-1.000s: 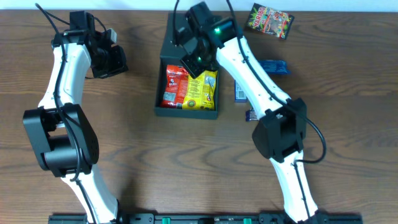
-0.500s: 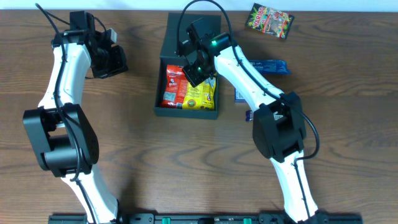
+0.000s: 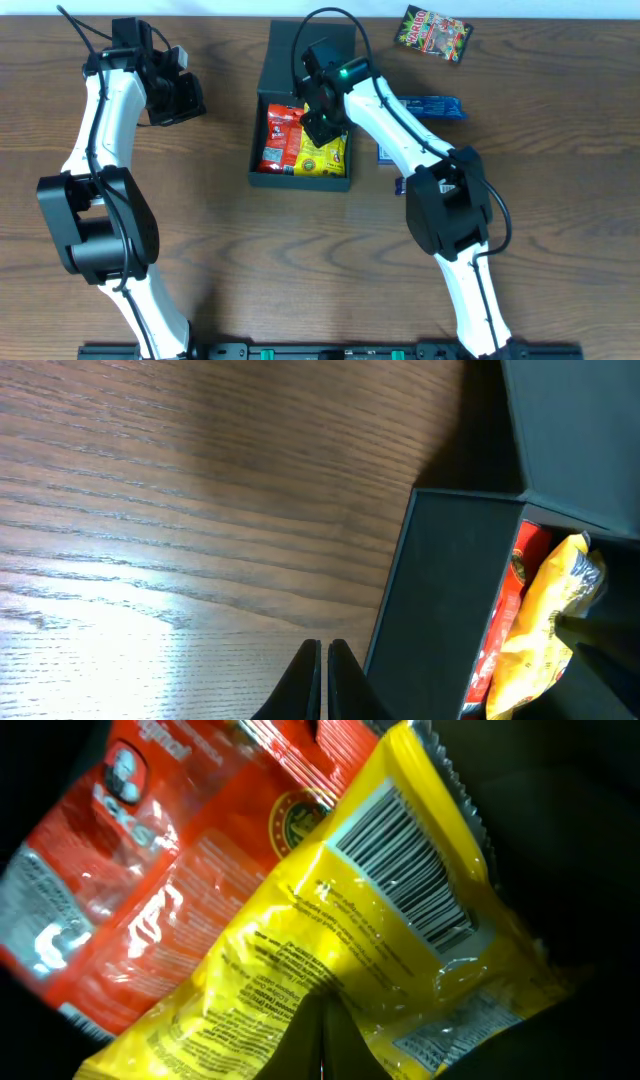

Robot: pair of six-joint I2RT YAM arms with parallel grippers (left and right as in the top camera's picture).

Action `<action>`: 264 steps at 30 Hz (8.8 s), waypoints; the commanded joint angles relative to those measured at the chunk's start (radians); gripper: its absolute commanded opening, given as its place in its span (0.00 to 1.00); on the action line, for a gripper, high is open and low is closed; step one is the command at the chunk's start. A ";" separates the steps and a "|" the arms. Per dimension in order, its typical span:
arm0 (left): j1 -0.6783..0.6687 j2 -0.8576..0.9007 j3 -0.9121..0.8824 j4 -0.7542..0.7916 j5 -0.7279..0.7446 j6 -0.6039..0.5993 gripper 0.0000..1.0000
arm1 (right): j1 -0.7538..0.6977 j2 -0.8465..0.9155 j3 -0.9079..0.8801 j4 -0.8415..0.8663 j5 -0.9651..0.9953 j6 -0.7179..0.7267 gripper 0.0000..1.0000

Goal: Pack container
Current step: 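Open the right gripper and push the yellow bag down inside, then withdraw the right gripper toward the black Haribo bag, then grasp the black Haribo gummy bag with the right gripper, then carry the Haribo bag left and lower it into the box, then release the Haribo bag and press it down with the right gripper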

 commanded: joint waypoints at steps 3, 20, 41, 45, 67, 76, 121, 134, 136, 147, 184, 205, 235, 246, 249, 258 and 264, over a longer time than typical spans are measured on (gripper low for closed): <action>0.002 0.013 0.023 -0.003 0.001 0.021 0.06 | 0.006 -0.073 0.074 0.021 -0.031 0.027 0.01; 0.003 0.013 0.023 0.001 0.000 0.021 0.06 | 0.039 0.056 0.061 0.069 -0.035 0.042 0.01; 0.002 0.013 0.023 -0.001 0.000 0.021 0.06 | 0.074 0.122 0.060 0.060 -0.078 0.015 0.01; 0.002 0.013 0.023 -0.002 0.000 0.021 0.06 | 0.067 0.122 0.060 0.059 -0.110 0.016 0.01; 0.002 0.013 0.023 0.000 0.000 0.021 0.06 | -0.165 -0.308 0.153 0.171 -0.039 0.016 0.99; 0.002 0.013 0.023 0.005 0.000 0.021 0.07 | -0.217 -0.235 0.150 0.138 0.406 0.138 0.99; 0.002 0.013 0.023 0.005 -0.034 0.003 0.19 | -0.527 0.511 0.506 0.542 0.183 0.266 0.96; 0.002 0.013 0.023 0.005 -0.034 0.003 0.19 | -0.514 0.507 0.518 0.200 0.198 0.161 0.79; 0.002 0.013 0.023 0.005 -0.034 0.003 0.19 | -0.513 0.507 0.536 0.148 0.209 0.153 0.77; 0.002 0.013 0.023 0.024 -0.034 0.003 0.19 | -0.504 0.507 0.666 0.031 0.232 0.142 0.49; 0.003 0.013 0.023 0.077 -0.030 -0.016 0.19 | -0.197 0.211 1.049 -0.383 0.069 0.296 0.01; 0.156 0.013 0.023 0.081 0.108 -0.016 0.21 | 0.111 0.223 0.984 -0.644 0.150 0.668 0.01; 0.166 0.013 0.023 0.082 0.109 -0.016 0.21 | 0.148 0.224 0.511 -0.495 0.109 0.683 0.92; 0.166 0.013 0.023 0.077 0.109 -0.012 0.21 | 0.124 0.062 0.565 -0.491 0.245 0.620 0.81; 0.166 0.013 0.023 0.077 0.109 -0.012 0.21 | 0.127 0.017 0.565 -0.474 0.232 0.569 0.09; 0.166 0.013 0.023 0.077 0.109 -0.004 0.21 | 0.010 -0.014 0.565 -0.411 -0.252 0.113 0.01; 0.165 0.013 0.023 0.071 0.109 -0.004 0.21 | -0.055 -0.125 0.565 -0.441 -0.079 -0.177 0.01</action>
